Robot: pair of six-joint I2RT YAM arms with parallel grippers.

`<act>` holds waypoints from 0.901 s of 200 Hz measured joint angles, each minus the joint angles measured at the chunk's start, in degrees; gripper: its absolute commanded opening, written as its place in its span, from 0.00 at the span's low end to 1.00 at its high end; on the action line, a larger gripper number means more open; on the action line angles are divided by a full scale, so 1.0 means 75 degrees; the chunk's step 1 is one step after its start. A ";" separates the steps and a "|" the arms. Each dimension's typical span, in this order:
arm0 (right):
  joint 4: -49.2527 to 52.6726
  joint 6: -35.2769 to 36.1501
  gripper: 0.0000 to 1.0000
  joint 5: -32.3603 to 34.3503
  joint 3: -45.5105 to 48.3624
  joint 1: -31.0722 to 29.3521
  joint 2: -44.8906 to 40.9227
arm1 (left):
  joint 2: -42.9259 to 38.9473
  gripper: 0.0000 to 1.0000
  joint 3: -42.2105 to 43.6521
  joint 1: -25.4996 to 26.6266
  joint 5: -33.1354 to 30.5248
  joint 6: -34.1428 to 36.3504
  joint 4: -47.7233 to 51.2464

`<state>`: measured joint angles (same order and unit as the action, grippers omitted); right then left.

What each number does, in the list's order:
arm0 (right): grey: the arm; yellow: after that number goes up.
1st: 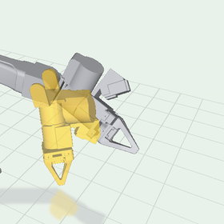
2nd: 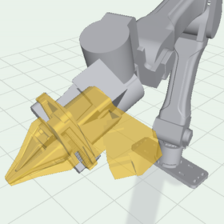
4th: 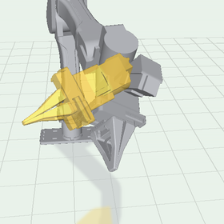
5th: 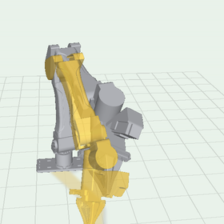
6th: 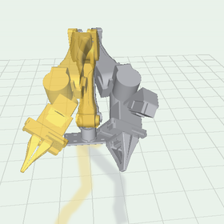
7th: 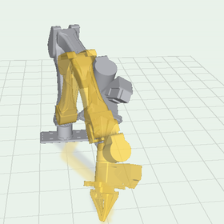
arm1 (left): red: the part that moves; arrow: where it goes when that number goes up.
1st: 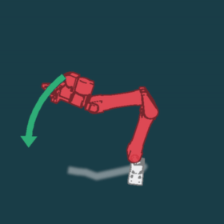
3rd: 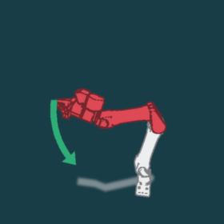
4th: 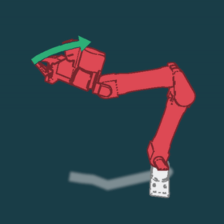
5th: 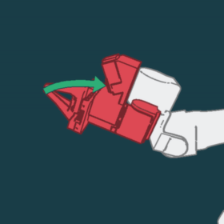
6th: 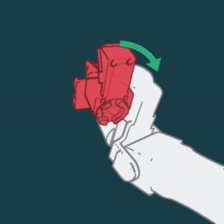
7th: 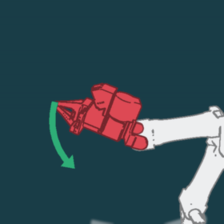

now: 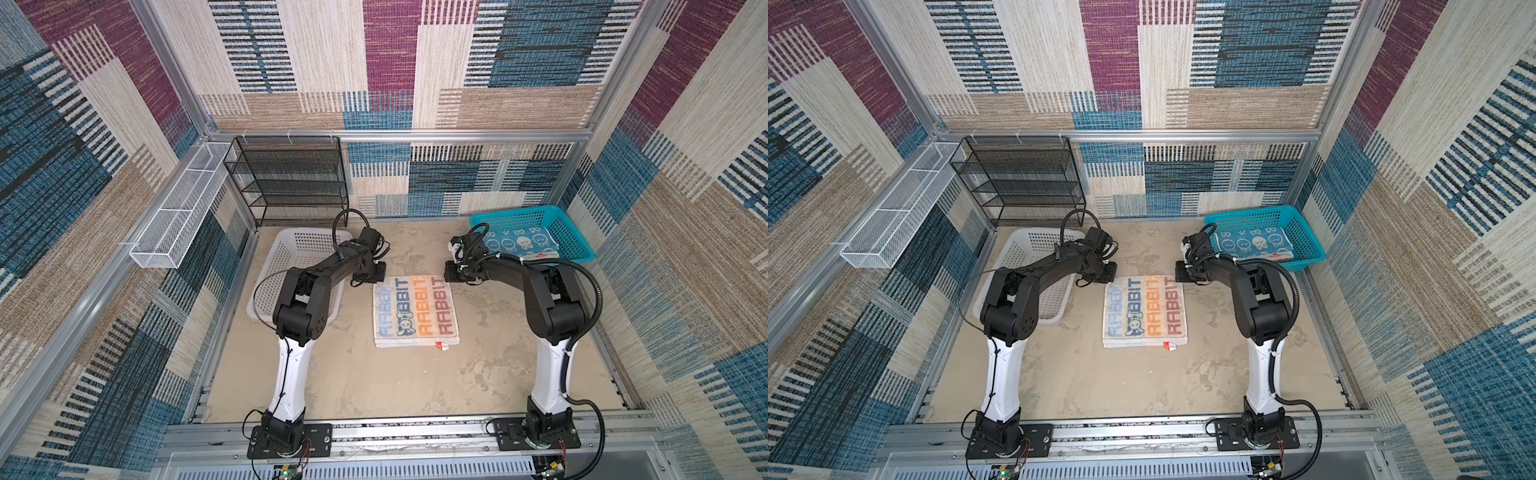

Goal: Fold and stack the towels
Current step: 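Grasp the far edge with both grippers and fold it toward the robot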

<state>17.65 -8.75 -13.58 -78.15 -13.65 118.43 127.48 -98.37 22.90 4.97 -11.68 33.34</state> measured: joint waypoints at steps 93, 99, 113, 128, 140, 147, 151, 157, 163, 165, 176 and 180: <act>0.0516 -0.0201 0.00 -0.0329 0.0096 0.0102 -0.1023 | -0.0813 0.00 0.0160 0.0061 0.0119 0.0437 0.0093; 0.0519 -0.0204 0.00 -0.0338 0.0189 0.0102 -0.1174 | -0.0935 0.00 0.0248 0.0087 0.0105 0.0466 0.0079; 0.0519 -0.0245 0.00 -0.0417 0.0472 0.0093 -0.1513 | -0.1271 0.00 0.0542 0.0178 0.0038 0.0522 0.0026; 0.0539 -0.0326 0.00 -0.0548 0.0819 0.0093 -0.1880 | -0.1673 0.00 0.0941 0.0259 -0.0012 0.0519 -0.0050; 0.0542 -0.0405 0.00 -0.0644 0.1125 0.0079 -0.2186 | -0.2005 0.00 0.1285 0.0318 -0.0009 0.0498 -0.0131; 0.0542 -0.0440 0.00 -0.0679 0.1303 0.0079 -0.2361 | -0.2250 0.00 0.1556 0.0341 -0.0012 0.0487 -0.0245; 0.0542 -0.0460 0.00 -0.0708 0.1405 0.0070 -0.2460 | -0.2369 0.00 0.1693 0.0356 -0.0015 0.0478 -0.0277; 0.0536 -0.0495 0.00 -0.0720 0.1545 0.0061 -0.2585 | -0.2582 0.00 0.1912 0.0373 -0.0015 0.0446 -0.0323; 0.0527 -0.0527 0.00 -0.0740 0.1716 0.0038 -0.2734 | -0.2792 0.00 0.2142 0.0414 -0.0012 0.0423 -0.0393; 0.0527 -0.0539 0.00 -0.0746 0.1757 0.0032 -0.2766 | -0.2871 0.00 0.2229 0.0417 -0.0012 0.0408 -0.0414; 0.0516 -0.0577 0.00 -0.0793 0.2092 -0.0017 -0.3045 | -0.3246 0.00 0.2652 0.0481 -0.0012 0.0341 -0.0548; 0.0530 -0.0600 0.00 -0.0804 0.2197 -0.0035 -0.3139 | -0.3372 0.00 0.2804 0.0510 -0.0009 0.0318 -0.0597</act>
<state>21.63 -13.26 -19.62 -61.67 -13.91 94.89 102.19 -77.34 26.72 4.91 -9.30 28.86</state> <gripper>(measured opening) 0.048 0.051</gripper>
